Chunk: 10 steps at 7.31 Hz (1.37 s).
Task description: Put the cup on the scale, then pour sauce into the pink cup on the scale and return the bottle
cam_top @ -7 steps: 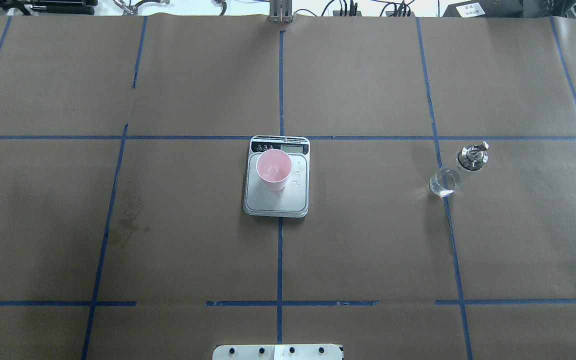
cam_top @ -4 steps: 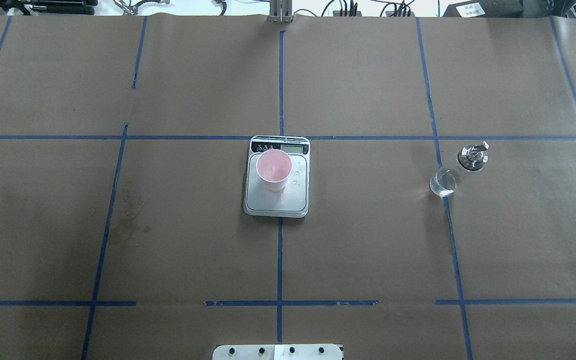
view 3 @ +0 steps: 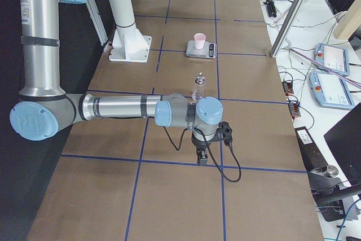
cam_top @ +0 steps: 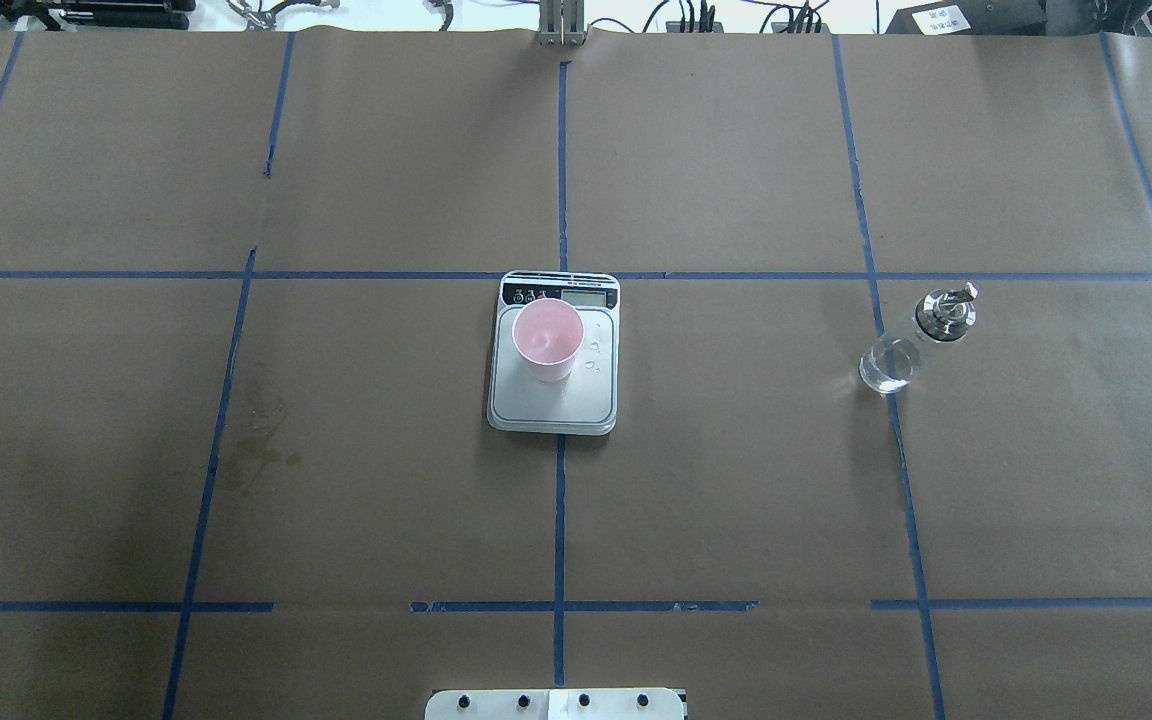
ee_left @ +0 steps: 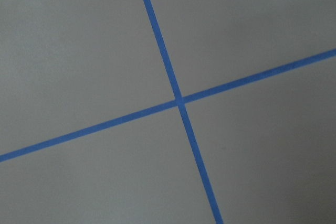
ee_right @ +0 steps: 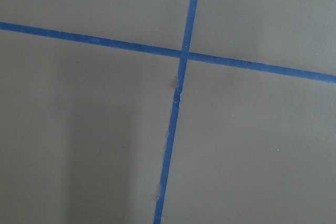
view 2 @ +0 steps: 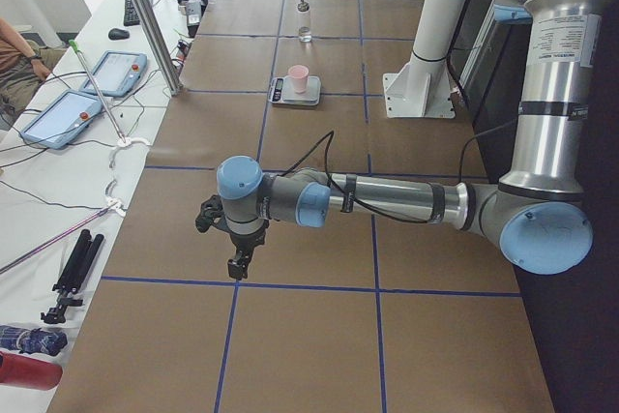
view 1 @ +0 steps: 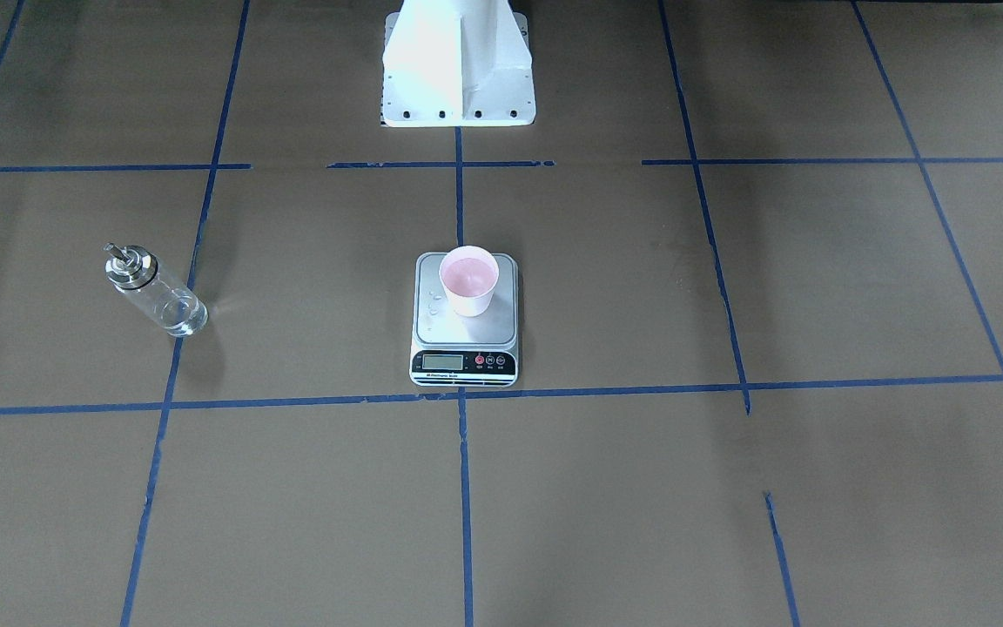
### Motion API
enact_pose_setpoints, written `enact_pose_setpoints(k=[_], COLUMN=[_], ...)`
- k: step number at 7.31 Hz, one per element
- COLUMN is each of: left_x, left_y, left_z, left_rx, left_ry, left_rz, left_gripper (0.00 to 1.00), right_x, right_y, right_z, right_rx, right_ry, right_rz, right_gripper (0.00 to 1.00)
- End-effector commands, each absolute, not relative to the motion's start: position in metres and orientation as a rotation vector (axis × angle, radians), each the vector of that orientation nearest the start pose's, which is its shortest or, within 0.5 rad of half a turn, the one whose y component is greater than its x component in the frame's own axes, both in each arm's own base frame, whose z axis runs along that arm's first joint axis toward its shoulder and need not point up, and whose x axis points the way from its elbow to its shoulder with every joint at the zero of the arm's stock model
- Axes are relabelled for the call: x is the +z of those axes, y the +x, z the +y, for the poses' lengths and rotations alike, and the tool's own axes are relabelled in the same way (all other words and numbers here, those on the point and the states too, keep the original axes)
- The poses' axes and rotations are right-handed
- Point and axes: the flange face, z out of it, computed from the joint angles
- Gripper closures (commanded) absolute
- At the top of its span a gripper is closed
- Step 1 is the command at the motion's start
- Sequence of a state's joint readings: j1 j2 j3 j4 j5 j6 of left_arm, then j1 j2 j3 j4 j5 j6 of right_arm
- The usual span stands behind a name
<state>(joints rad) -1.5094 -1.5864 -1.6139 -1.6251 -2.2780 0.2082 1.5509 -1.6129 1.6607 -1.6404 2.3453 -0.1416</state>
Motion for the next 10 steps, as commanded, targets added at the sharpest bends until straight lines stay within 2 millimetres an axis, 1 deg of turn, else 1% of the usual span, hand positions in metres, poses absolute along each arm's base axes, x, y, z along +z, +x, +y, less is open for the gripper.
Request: enact_pose_setpoints(k=[1,2,3,5,8,9,10], left_x=[0.644,0.647,0.651,0.648,0.646,0.643,0.641], left_y=[-0.044,-0.061,-0.066,-0.067,-0.067,-0.064,-0.063], left_z=[-0.491,-0.488,-0.485,-0.485,-0.485,-0.486,-0.486], left_rx=[0.296,0.252,0.237,0.237,0.219,0.16,0.1], left_ry=[0.113,0.098,0.088,0.093,0.091,0.074,0.053], left_rz=[0.704,0.704,0.705,0.706,0.715,0.762,0.773], left_gripper=[0.0,0.0,0.0,0.0,0.0,0.0,0.0], right_x=[0.64,0.637,0.634,0.629,0.635,0.635,0.636], right_y=[0.053,0.054,0.053,0.053,0.054,0.054,0.054], right_z=[-0.474,-0.476,-0.478,-0.479,-0.479,-0.479,-0.478], right_rx=[-0.129,-0.106,-0.065,-0.059,-0.053,-0.052,-0.051], right_ry=[0.026,0.022,0.012,0.018,0.006,0.006,0.004], right_rz=[-0.79,-0.79,-0.79,-0.79,-0.789,-0.789,-0.789], right_gripper=[0.0,0.0,0.0,0.0,0.0,0.0,0.0])
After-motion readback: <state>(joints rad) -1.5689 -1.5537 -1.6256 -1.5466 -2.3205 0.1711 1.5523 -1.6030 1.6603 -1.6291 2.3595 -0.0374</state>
